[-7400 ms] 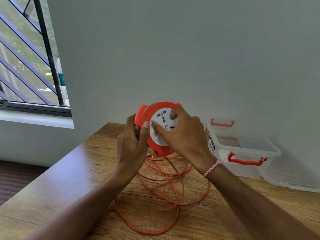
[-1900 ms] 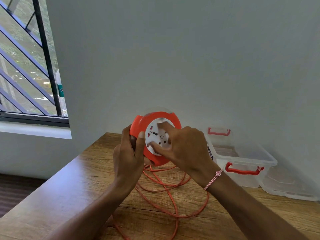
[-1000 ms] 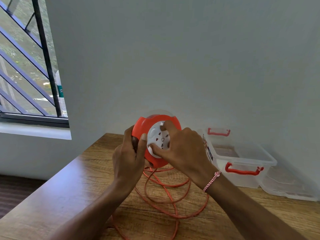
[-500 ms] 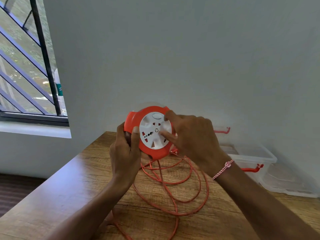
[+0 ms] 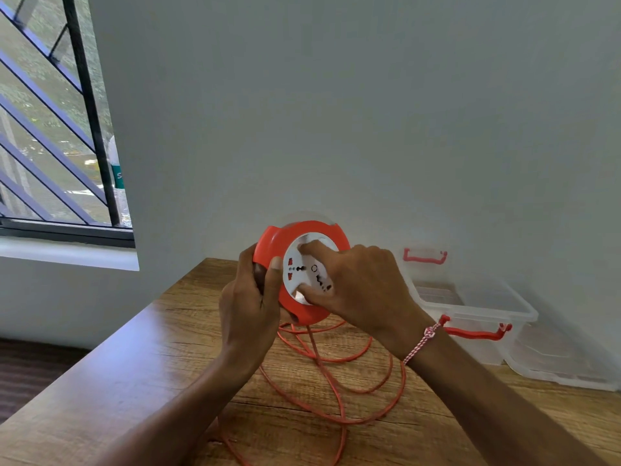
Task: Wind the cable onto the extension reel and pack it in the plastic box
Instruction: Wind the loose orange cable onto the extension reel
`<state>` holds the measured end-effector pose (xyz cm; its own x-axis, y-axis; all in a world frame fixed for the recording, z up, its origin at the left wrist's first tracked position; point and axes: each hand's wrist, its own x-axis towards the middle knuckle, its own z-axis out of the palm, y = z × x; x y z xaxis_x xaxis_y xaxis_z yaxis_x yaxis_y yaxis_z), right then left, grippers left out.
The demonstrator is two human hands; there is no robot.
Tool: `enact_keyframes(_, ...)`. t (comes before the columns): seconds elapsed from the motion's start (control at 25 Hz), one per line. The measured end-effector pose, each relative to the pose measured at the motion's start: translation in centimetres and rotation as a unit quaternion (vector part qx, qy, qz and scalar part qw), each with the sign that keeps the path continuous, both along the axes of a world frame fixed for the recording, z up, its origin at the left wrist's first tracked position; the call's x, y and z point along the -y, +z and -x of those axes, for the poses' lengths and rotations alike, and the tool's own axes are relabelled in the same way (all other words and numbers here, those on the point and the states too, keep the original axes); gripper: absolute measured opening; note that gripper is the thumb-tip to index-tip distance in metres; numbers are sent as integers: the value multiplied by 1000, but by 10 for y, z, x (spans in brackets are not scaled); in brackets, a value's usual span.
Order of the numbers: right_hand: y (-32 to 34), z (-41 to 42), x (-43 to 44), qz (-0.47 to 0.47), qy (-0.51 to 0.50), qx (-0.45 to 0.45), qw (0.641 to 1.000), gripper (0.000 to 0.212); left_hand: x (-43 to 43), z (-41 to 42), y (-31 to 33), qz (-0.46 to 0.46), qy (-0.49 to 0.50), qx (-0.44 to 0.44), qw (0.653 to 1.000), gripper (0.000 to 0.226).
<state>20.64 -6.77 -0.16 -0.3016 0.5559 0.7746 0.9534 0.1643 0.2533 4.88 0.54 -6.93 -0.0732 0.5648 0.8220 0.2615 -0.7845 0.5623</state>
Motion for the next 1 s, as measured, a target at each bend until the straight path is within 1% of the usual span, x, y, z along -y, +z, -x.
enact_keyframes(0.04,-1,6,1,7,0,-81,997,66,-1,0,-1,-6,7,-5,1000,46)
enact_keyframes(0.08,-3,13,3,28,7,-193,981,65,-1,-1,-3,-9,10,-7,1000,47)
enact_keyframes(0.12,-5,20,4,64,30,-337,939,62,-2,-1,-4,-10,9,-5,1000,46)
enact_keyframes(0.16,-7,25,2,108,69,-485,865,58,-2,-2,-4,-10,9,-4,1000,44)
enact_keyframes(0.2,-7,28,1,155,105,-599,778,56,-2,-2,-5,-9,11,-4,1000,41)
enact_keyframes(0.24,-5,30,2,188,126,-651,724,53,-2,-2,-5,-7,13,-1,1000,37)
enact_keyframes(0.28,-2,30,4,200,130,-644,727,51,-2,-1,-5,-2,14,7,1000,34)
enact_keyframes(0.32,1,26,5,187,107,-576,788,50,-2,-1,-4,7,13,17,1000,29)
enact_keyframes(0.36,3,20,5,146,57,-459,875,50,-3,0,-3,16,12,26,999,24)
enact_keyframes(0.4,7,11,5,84,4,-311,947,51,-3,1,-2,23,11,33,999,21)
enact_keyframes(0.44,11,3,6,30,-15,-169,985,51,-4,1,-1,26,10,35,999,20)
enact_keyframes(0.48,16,-3,6,10,-7,-58,998,51,-4,1,0,27,9,34,999,21)
enact_keyframes(0.52,19,-7,6,22,3,22,1000,53,-3,1,1,29,7,34,999,23)
enact_keyframes(0.56,20,-9,5,44,9,77,996,57,-2,1,2,32,4,33,999,25)
enact_keyframes(0.64,18,-9,2,75,0,135,988,64,-2,0,2,38,-3,33,999,32)
enact_keyframes(0.68,14,-8,1,72,-3,142,987,65,-2,0,1,39,-6,32,999,36)
enact_keyframes(0.76,7,-8,-1,34,2,120,992,64,-2,0,0,31,-8,24,999,45)
enact_keyframes(0.8,4,-7,-1,12,4,93,996,64,-2,0,-1,21,-4,18,1000,48)
enact_keyframes(0.84,1,-5,-1,-7,5,43,999,65,-2,-1,-1,13,-1,13,1000,48)
enact_keyframes(0.88,0,1,-1,-13,8,-40,999,66,-1,-1,-2,8,0,11,1000,47)
enact_keyframes(0.92,-3,8,0,2,15,-155,988,65,0,-2,-3,7,-2,10,1000,45)
enact_keyframes(0.96,-5,15,1,44,34,-299,953,62,0,-2,-3,8,-1,9,1000,44)
enact_keyframes(1.0,-7,21,0,102,69,-452,883,59,0,-2,-4,8,4,7,1000,43)
